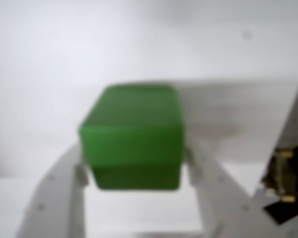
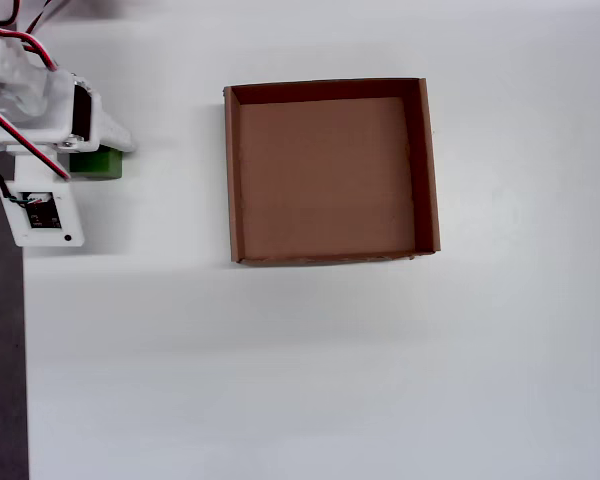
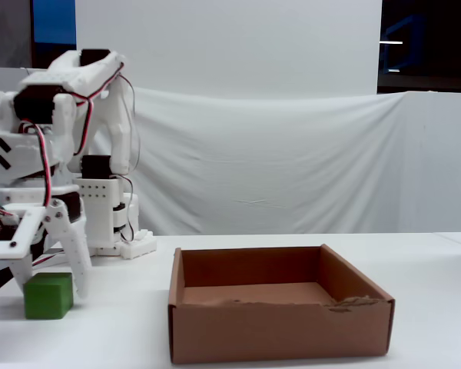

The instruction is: Grasp a green cube and put it in a box.

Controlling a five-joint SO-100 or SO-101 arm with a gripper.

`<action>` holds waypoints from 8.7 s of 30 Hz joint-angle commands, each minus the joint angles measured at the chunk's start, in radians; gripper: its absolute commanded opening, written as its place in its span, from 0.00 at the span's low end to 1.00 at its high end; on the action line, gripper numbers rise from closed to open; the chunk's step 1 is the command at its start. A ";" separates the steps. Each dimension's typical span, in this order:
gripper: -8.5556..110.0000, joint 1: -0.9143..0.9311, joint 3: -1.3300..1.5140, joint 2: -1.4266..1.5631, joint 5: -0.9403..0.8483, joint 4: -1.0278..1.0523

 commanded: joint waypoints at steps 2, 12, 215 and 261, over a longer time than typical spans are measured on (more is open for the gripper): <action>0.27 -0.008 0.000 0.049 -0.011 -0.015; 0.27 -0.014 -0.003 0.064 -0.011 -0.018; 0.25 -0.017 0.672 1.388 0.388 0.454; 0.25 -0.017 0.672 1.388 0.390 0.454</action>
